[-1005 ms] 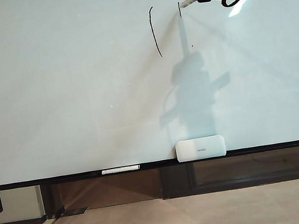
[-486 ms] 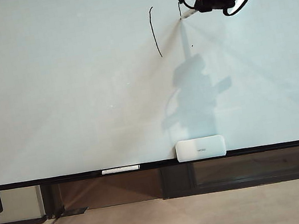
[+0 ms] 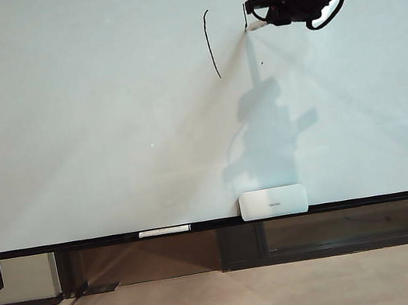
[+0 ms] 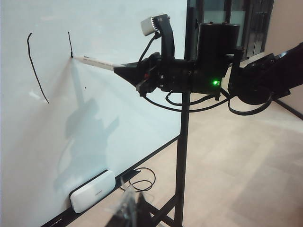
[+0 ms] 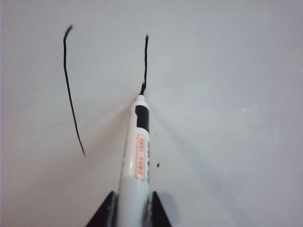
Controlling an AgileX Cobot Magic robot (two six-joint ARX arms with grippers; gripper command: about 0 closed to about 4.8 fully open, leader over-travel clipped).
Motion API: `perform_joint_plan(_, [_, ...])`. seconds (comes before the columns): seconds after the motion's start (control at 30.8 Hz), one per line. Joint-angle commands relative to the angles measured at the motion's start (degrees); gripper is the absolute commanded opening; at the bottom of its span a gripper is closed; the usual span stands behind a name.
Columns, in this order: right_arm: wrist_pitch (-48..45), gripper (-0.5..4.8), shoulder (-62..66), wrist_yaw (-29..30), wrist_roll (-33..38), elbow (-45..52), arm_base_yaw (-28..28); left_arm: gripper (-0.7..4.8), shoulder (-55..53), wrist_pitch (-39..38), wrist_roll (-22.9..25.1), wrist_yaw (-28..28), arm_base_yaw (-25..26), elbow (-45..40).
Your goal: Reach to the right to find the marker pen, pick it up, and write the number 11 on the whiteboard.
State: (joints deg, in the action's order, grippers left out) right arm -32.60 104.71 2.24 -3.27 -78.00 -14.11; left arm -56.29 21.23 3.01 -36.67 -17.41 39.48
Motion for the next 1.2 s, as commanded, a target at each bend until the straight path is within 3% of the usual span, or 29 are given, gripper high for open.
perform_joint_plan(0.03, [1.22, -0.05, 0.11, -1.03, 0.96, 0.68, 0.15, -0.06, 0.13, 0.72, 0.2, 0.0, -0.07, 0.28])
perform_joint_plan(0.52, [0.39, -0.05, 2.95, -0.81, 1.55, 3.98, 0.07, -0.06, 0.17, 0.68, 0.2, 0.0, -0.07, 0.28])
perform_joint_plan(0.71, [0.13, -0.05, -4.48, -1.33, 1.68, 9.18, -1.11, -0.06, 0.5, 0.09, -0.74, 0.44, -0.07, 0.28])
perform_joint_plan(0.88, [0.68, -0.05, -13.79, -1.53, 1.75, 16.37, -1.09, -0.06, 1.11, -3.21, -1.36, 8.76, -0.11, 0.26])
perform_joint_plan(1.2, [3.89, -0.05, -26.03, -5.7, 1.68, 25.33, -1.27, -0.06, 1.25, -4.24, -0.83, 14.1, -0.11, 0.26])
